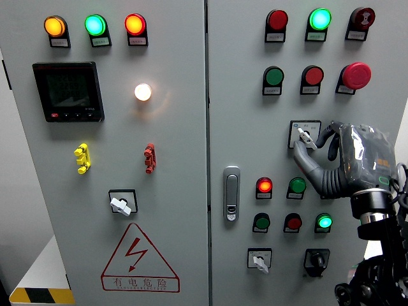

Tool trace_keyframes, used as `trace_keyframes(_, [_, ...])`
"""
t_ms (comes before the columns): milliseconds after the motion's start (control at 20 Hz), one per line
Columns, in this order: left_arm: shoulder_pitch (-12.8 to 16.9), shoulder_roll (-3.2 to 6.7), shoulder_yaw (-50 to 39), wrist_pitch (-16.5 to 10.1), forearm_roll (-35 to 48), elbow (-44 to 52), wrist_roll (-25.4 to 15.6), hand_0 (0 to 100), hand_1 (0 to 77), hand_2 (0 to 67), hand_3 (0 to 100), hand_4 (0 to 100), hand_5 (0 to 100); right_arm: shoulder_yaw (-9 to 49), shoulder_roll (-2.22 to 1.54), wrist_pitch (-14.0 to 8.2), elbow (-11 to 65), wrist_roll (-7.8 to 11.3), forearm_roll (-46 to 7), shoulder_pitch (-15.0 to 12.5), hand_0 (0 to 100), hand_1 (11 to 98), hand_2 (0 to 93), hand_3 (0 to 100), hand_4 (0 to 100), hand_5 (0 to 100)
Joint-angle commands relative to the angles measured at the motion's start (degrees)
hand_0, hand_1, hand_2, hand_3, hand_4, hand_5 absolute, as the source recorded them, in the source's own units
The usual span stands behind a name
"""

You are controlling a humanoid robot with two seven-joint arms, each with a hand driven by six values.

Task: Rotate and turn off gray switch
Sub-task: 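Twist the right hand to rotate the switch handle to the off position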

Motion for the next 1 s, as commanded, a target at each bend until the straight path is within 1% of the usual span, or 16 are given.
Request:
trace_keyframes(0, [0.00,0.00,0.00,0.00,0.02,0.00,0.04,0,0.0,10.1,21,12,13,0.00,0.08,0.09,-0.06,0.01,-0.08,0.09,36,32.5,66.8,92,92,95])
trace_keyframes(50, [0.00,0.00,0.00,0.00,0.02,0.00,0.05,0,0.0,10.1,21,12,13,0.00,0.00,0.09,-0.24,0.01,-0.08,0.18,36,32.5,66.8,92,92,95])
trace_keyframes(100, [0.00,0.00,0.00,0.00,0.02,0.00,-0.04,0,0.0,10.1,21,12,13,0.00,0.00,0.09,-0.24,0.01,-0.08,0.18,37,32.5,66.8,92,93,95])
trace_keyframes(150, [0.00,0.00,0.00,0.00,0.02,0.00,-0.04,0,0.0,10.1,21,12,13,0.00,0.08,0.09,-0.33,0.01,-0.08,0.27,37,32.4,66.7,93,92,95])
trace_keyframes(350, [0.00,0.00,0.00,0.00,0.02,0.00,0.05,0,0.0,10.1,21,12,13,0.00,0.08,0.09,-0.50,0.01,-0.08,0.88,40,33.0,66.3,93,93,95])
trace_keyframes(650, [0.00,0.00,0.00,0.00,0.02,0.00,0.05,0,0.0,10.1,21,12,13,0.00,0.08,0.09,-0.68,0.01,-0.08,0.88,45,32.8,65.5,93,93,95])
trace_keyframes(750, [0.00,0.00,0.00,0.00,0.02,0.00,0.05,0,0.0,10.1,21,12,13,-0.44,0.08,0.09,-0.77,0.01,-0.08,0.88,48,32.5,65.6,93,93,95])
trace_keyframes(800, [0.00,0.00,0.00,0.00,0.02,0.00,0.05,0,0.0,10.1,21,12,13,-0.53,0.00,0.09,-0.77,0.01,-0.08,0.88,49,32.5,65.6,93,93,95])
trace_keyframes(950, [0.00,0.00,0.00,0.00,0.02,0.00,0.04,0,0.0,10.1,21,12,13,-0.53,0.00,0.09,-0.77,0.01,-0.08,0.88,57,31.5,65.8,93,93,95])
